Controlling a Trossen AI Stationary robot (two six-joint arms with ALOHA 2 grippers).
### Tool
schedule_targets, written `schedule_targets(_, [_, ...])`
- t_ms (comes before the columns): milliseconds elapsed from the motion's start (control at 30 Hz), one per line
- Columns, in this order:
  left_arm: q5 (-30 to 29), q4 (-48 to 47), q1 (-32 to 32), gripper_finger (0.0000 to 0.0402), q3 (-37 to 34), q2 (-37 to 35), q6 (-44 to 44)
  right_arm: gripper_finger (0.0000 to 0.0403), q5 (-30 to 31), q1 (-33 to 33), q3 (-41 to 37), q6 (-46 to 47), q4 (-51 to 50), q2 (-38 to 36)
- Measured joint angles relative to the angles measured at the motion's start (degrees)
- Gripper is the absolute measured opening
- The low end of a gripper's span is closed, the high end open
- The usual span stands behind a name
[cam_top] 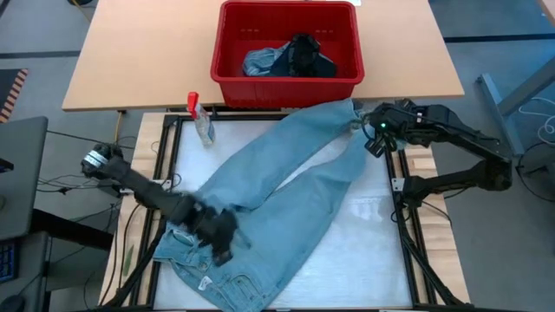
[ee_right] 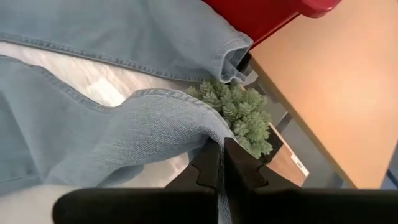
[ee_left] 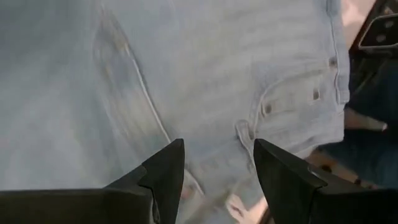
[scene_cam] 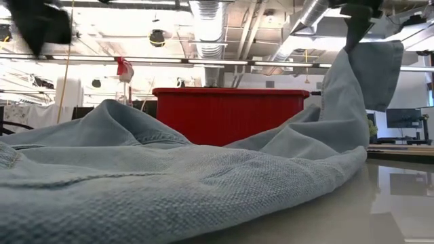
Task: Fold Laundry from Bin
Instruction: Fold the blue pants from the red laundry bin
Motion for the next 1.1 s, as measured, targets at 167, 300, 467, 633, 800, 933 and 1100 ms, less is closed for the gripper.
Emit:
schedule_targets(167, [-6.4,-0.1,-8.8,0.0180,-0.1,1.0,-18.7,0.0060,-3.1,0.1,0.0,0.0,1.9,0.0])
schedule_targets(300, [-6.3,0.8,-12.4,0.0180,-0.2,5.5,-30.9,0.0093,-5.9,0.1,0.0,0.0,3.2,0.0])
schedule_targets(467, [-2.8,1.4,-12.2,0.0180,-0.2,12.0,-39.4,0.0155,-7.8,0.1,0.0,0.0,3.8,0.0])
schedule_targets(633, [-3.0,1.1,-11.7,0.0180,-0.2,15.3,-43.4,0.0210,-7.8,0.1,0.0,0.0,3.8,0.1])
schedule_targets(800, [-3.0,-0.5,-11.5,0.0180,-0.2,14.9,-45.2,0.0236,-10.4,0.0,0.0,0.0,3.8,0.1])
schedule_targets(933, [-3.1,-4.1,-11.4,0.0180,-0.2,14.4,-44.7,0.0239,-11.0,0.1,0.0,0.0,3.7,0.1])
schedule_targets(1100, [-3.0,-1.4,-11.0,0.0180,-0.9,16.6,-38.2,0.0239,-11.0,0.0,0.0,-0.2,3.7,0.1])
